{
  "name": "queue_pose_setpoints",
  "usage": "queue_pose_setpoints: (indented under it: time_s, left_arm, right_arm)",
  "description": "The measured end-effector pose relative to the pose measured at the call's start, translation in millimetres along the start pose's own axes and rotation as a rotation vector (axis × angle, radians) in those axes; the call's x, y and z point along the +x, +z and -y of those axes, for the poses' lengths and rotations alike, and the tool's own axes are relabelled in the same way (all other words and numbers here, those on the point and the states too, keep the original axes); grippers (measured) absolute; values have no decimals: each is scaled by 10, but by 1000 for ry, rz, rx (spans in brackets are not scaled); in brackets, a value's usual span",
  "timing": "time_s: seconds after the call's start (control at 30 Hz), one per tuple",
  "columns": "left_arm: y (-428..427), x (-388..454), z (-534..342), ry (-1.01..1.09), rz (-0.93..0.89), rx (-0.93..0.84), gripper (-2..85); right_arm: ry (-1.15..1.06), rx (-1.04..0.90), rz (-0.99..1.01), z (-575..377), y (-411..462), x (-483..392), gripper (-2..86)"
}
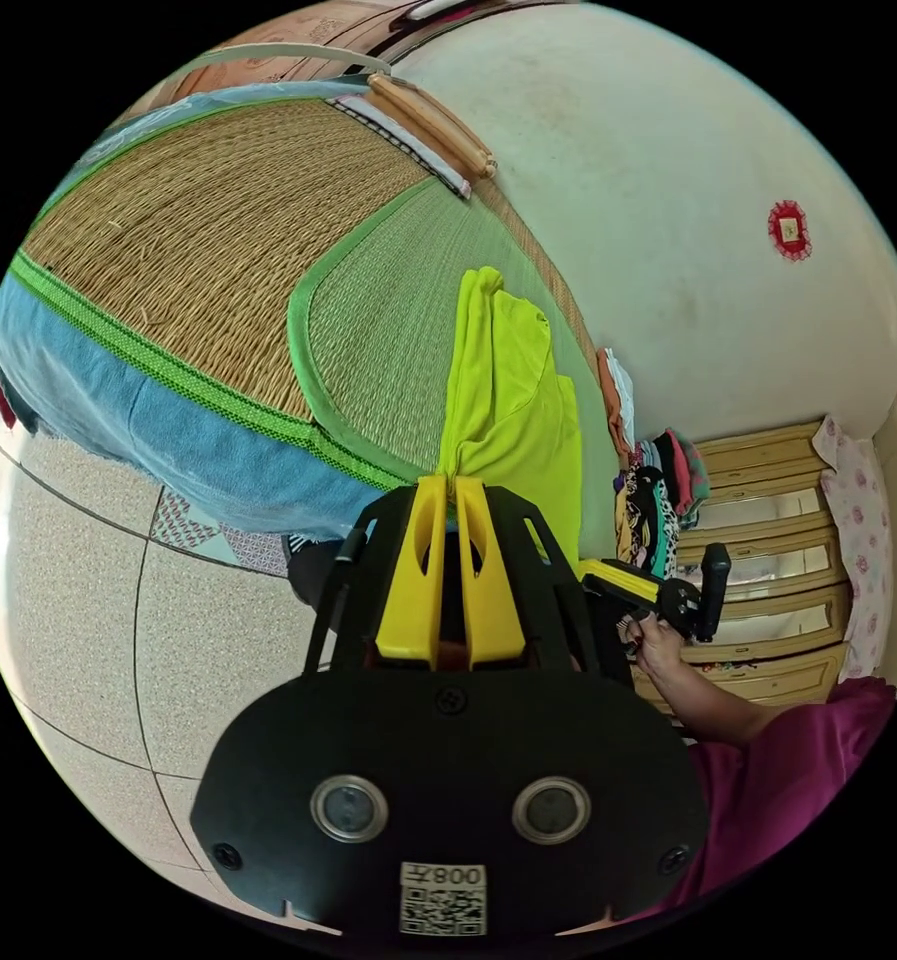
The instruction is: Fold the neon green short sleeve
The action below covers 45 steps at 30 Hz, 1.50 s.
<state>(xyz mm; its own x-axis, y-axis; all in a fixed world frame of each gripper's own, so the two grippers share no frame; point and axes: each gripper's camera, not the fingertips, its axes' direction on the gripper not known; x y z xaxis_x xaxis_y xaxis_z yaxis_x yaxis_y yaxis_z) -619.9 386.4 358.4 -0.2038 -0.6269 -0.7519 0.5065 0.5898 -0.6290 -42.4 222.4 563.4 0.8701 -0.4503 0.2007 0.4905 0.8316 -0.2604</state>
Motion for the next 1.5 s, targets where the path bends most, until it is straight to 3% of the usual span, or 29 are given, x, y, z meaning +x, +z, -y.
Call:
queue_pose_setpoints:
  time_s: [0.17,0.5,0.67,1.03,1.27,1.5]
  left_arm:
    - [104,-73,-33,-10,-5,6,13]
    - [267,-142,-43,-28,-5,1,14]
    - [335,-186,-58,-40,-8,5,14]
    - [273,-25,-292,-3,90,74,6]
    - [780,458,-344,157,-49,-92,27]
    - [1530,679,-230,144,-176,-331,67]
  right_arm:
    - [87,-43,68,-163,92,258,-3]
    - [180,162,435,-158,-356,754,0]
    - [198,75,441,-96,-56,875,1]
    - [214,93,482,-250,-171,1289,1]
    - [248,107,553,-389,-227,1666,1]
    - [348,145,692,-710,-255,2233,6]
